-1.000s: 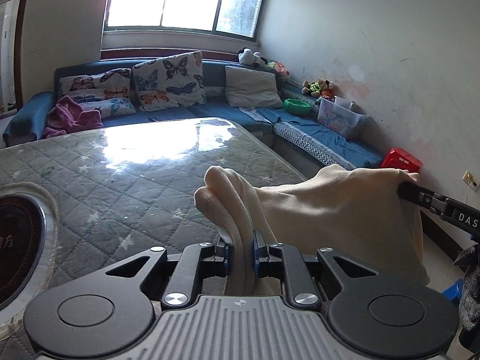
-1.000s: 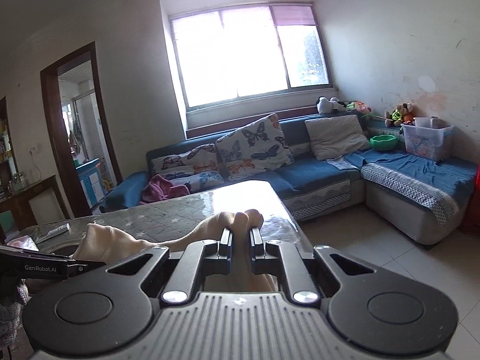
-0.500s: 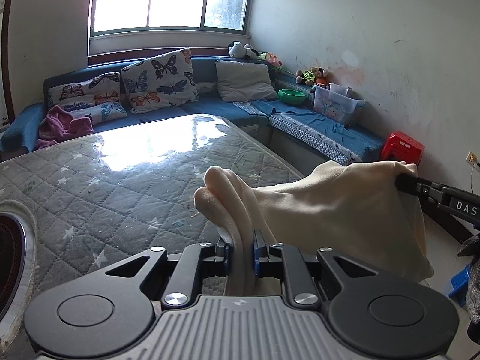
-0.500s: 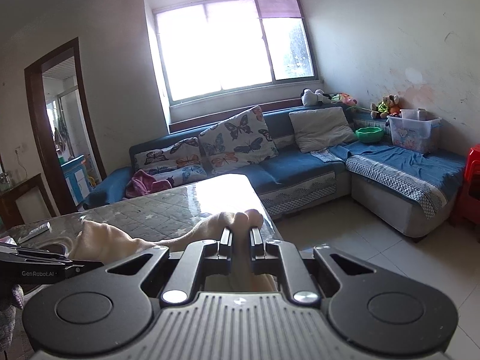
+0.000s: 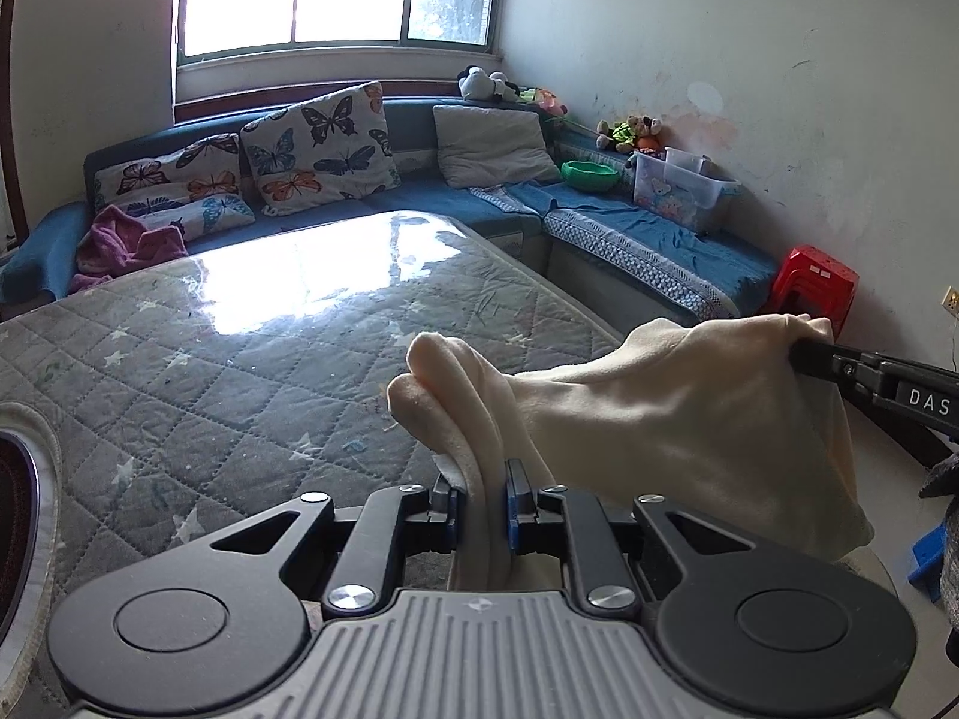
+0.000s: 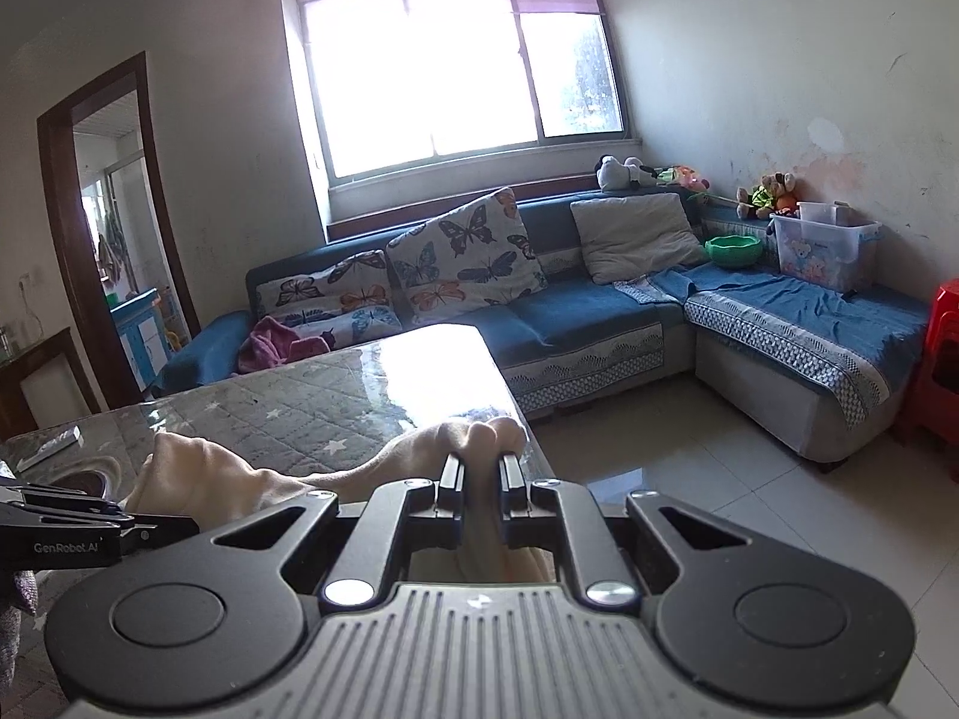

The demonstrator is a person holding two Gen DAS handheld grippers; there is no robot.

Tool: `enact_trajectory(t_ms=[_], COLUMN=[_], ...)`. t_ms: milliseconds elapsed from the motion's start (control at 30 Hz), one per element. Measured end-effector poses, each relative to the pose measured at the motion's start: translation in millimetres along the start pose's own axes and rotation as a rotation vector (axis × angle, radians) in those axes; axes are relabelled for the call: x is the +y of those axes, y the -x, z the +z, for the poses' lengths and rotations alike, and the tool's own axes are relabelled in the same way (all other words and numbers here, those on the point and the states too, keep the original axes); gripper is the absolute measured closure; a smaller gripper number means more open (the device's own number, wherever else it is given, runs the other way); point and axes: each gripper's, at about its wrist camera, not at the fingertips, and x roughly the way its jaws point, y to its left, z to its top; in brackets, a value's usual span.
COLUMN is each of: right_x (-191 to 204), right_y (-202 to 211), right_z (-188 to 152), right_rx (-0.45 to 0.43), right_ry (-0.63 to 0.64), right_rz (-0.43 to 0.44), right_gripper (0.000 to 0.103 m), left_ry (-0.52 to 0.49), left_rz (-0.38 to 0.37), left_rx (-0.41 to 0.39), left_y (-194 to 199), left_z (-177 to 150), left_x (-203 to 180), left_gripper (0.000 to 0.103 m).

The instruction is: Fold clothes

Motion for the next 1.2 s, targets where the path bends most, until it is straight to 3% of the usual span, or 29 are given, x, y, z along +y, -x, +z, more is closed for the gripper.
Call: enact_trajectory(t_ms=[667,867,967,1200], right_x=[-11,-7,-3,11], right_y=[-70,-71,-67,-79], right_z=[-17,-15,-10,-8], right_rx=[0.163,0.161,0.144,0.168], right_ry=[0.021,0.048,0.049,0.079], right_rz=[-0.076,-0.096,-0.080,-0.024], right_gripper=[0.093,0.087,0.087,0.076], left_ry=[0.062,0.096,0.113,0.133], left_rz=[0.026,0.035,0.072,0.109], left_rx=[0.094,0.093,0.077,0.057], left_y=[-31,-27,-23,-21], left_z=[-12,-11,-8,4], left_x=[30,36,40,49], left_gripper=[0.087,0.074,0.060,0.059])
